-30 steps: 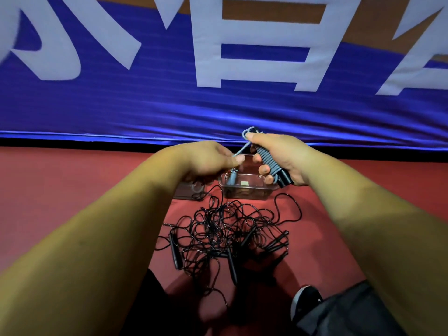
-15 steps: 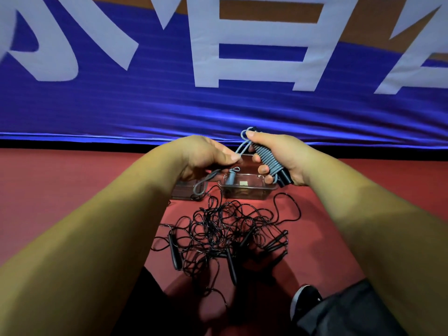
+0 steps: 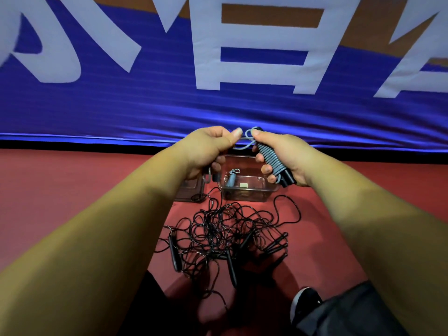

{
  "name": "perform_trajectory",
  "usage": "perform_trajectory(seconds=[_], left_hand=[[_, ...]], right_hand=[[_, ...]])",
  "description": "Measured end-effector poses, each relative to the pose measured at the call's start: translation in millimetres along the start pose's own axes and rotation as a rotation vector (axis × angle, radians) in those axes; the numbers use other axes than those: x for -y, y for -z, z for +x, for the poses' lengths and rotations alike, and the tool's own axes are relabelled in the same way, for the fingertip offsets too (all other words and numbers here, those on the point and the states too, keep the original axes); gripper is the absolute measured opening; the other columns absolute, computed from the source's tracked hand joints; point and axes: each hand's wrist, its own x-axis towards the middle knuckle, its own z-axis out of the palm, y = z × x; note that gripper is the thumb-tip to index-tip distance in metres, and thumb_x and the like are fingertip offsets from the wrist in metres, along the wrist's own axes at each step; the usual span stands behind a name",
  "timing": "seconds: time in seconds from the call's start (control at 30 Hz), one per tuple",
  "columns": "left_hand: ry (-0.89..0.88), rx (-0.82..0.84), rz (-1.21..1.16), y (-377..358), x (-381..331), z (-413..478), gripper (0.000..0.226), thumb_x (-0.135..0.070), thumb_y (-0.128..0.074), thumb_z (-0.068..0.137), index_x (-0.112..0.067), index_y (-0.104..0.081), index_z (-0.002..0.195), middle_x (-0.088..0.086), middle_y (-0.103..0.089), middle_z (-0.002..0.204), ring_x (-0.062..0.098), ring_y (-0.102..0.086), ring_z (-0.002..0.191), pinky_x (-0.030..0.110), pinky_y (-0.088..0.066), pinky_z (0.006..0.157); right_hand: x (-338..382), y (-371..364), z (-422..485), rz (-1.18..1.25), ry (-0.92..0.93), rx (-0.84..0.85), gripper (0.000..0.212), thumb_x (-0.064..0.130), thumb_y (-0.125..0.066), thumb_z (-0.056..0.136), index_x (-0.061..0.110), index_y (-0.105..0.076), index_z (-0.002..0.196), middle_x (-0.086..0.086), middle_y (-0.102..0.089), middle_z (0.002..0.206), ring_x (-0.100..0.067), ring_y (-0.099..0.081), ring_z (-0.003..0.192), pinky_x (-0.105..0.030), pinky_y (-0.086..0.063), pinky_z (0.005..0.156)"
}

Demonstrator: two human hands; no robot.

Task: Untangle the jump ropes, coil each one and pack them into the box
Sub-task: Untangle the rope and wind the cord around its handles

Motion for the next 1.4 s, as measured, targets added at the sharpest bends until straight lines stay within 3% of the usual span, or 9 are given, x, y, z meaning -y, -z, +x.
perform_trajectory(seconds=[0.23,0.4,0.63,0.77,0.87,1.07,1.17,1.23,1.4], left_hand=[[0.16,0.108,-0.103,-3,-17,-7,0.053,-0.074,-0.049,0.095,-0.025,-0.043,0.075,-0.006,-0.027,0.067,0.01,-0.026,0.054,0.021,-0.021,0.045],[0.262,0.152,-0.173,4,-17,-5,0.047,-0.06,-0.058,0.098,-0.025,-0.053,0.068,-0.005,-0.05,0.075,0.008,-0.066,0.073,0.025,-0.059,0.059],[0.314,0.049,-0.04,5,-23,-6,0.034,-0.051,-0.065,0.098,-0.024,-0.057,0.079,-0.005,-0.054,0.075,0.01,-0.071,0.075,0.031,-0.065,0.067],[0.252,-0.03,0.154,4,-23,-12,0.026,-0.044,-0.069,0.098,-0.018,-0.068,0.1,0.001,-0.06,0.082,0.015,-0.071,0.076,0.041,-0.065,0.079],[0.191,-0.063,0.307,5,-22,-15,0.04,-0.049,-0.071,0.095,-0.012,-0.071,0.11,0.006,-0.064,0.091,0.019,-0.074,0.077,0.042,-0.066,0.075],[0.062,-0.251,0.631,11,-27,-16,0.057,-0.065,-0.056,0.097,-0.016,-0.054,0.068,0.007,-0.067,0.056,0.032,-0.077,0.072,0.038,-0.062,0.08],[-0.093,-0.377,0.779,8,-30,-18,0.057,-0.059,-0.053,0.1,-0.015,-0.055,0.064,0.005,-0.062,0.054,0.024,-0.06,0.057,0.028,-0.048,0.063],[-0.187,-0.452,0.78,7,-31,-19,0.057,-0.054,-0.055,0.1,-0.012,-0.052,0.061,0.004,-0.057,0.052,0.02,-0.053,0.052,0.029,-0.042,0.058],[-0.194,-0.562,0.383,11,-39,-18,0.045,-0.04,-0.061,0.096,-0.001,-0.06,0.075,0.01,-0.064,0.066,0.023,-0.071,0.051,0.037,-0.06,0.063]], right_hand=[[2,-1,2,-0.024,0.036,-0.049,0.046,0.061,-0.07,0.095,0.016,-0.065,0.101,0.0,-0.058,0.073,-0.016,-0.047,0.052,-0.028,-0.039,0.055],[1,0,5,-0.091,0.09,-0.105,0.046,0.061,-0.069,0.096,0.016,-0.065,0.103,-0.001,-0.06,0.077,-0.016,-0.05,0.051,-0.029,-0.042,0.055],[-3,4,9,-0.161,0.071,-0.207,0.048,0.061,-0.068,0.096,0.014,-0.067,0.105,-0.003,-0.061,0.081,-0.016,-0.05,0.05,-0.028,-0.043,0.051],[-5,11,7,-0.17,0.04,-0.227,0.042,0.058,-0.069,0.098,0.017,-0.062,0.102,-0.003,-0.058,0.079,-0.015,-0.047,0.048,-0.025,-0.042,0.047],[-8,15,7,-0.19,0.014,-0.239,0.042,0.059,-0.069,0.096,0.018,-0.061,0.102,-0.003,-0.057,0.079,-0.015,-0.047,0.048,-0.024,-0.042,0.047],[-10,18,7,-0.127,-0.039,-0.279,0.043,0.059,-0.069,0.096,0.017,-0.063,0.096,0.001,-0.057,0.074,-0.013,-0.047,0.047,-0.023,-0.04,0.047],[-10,17,8,-0.067,-0.049,-0.285,0.042,0.058,-0.07,0.096,0.016,-0.063,0.097,0.001,-0.056,0.074,-0.013,-0.047,0.046,-0.024,-0.04,0.049],[-9,17,9,-0.017,-0.058,-0.284,0.043,0.058,-0.071,0.095,0.015,-0.064,0.098,0.0,-0.056,0.074,-0.014,-0.047,0.047,-0.025,-0.041,0.05],[-4,12,14,0.051,-0.069,-0.232,0.045,0.059,-0.069,0.095,0.015,-0.062,0.099,0.0,-0.055,0.075,-0.015,-0.047,0.046,-0.026,-0.04,0.049]])
